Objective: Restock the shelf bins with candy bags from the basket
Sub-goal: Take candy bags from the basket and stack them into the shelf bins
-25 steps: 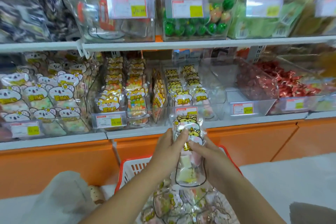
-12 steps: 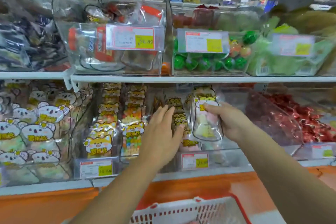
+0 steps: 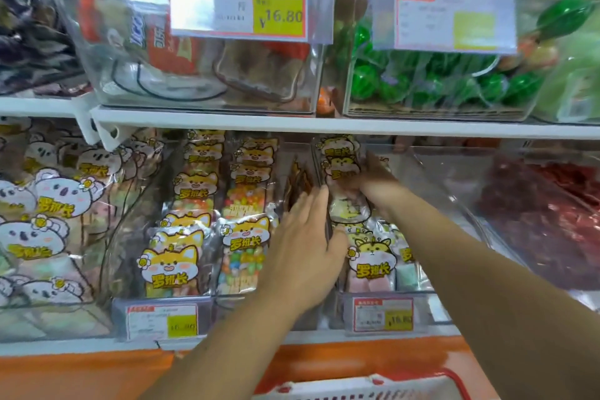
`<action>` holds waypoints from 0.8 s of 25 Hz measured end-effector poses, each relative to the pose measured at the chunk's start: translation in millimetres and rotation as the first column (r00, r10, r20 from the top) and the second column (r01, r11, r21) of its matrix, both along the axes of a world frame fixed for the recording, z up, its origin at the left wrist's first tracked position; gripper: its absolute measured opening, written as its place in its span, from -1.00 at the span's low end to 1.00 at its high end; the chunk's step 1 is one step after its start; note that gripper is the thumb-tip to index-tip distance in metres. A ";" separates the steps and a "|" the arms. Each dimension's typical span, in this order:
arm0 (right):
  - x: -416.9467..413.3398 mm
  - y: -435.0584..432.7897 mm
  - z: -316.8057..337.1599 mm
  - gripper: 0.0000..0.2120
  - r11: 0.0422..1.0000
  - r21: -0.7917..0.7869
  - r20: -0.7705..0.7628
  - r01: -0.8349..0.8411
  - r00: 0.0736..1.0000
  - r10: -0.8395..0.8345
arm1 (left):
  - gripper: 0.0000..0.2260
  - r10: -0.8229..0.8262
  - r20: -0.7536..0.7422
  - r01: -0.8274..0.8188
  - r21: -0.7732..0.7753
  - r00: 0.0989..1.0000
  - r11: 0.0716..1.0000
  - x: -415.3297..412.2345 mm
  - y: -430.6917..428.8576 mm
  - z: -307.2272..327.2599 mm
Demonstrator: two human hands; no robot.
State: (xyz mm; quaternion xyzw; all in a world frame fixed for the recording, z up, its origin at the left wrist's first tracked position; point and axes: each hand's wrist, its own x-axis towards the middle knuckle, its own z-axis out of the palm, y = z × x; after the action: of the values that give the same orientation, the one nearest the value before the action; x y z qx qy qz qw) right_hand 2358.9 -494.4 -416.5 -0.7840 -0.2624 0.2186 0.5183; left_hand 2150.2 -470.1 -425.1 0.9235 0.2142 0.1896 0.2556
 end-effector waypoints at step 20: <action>-194.9 -198.9 -25.7 -0.83 0.926 0.333 0.064 0.175 0.976 -0.208 | -0.66 -0.021 0.211 0.016 0.026 0.977 1.000 -118.2 -66.6 -35.2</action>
State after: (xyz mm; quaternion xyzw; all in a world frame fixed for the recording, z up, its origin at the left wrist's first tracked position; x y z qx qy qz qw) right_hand 2164.0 -693.3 -442.3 -0.7193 -0.2420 0.0821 0.6459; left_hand 2032.0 -536.7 -460.3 0.9031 0.1750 0.2868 0.2674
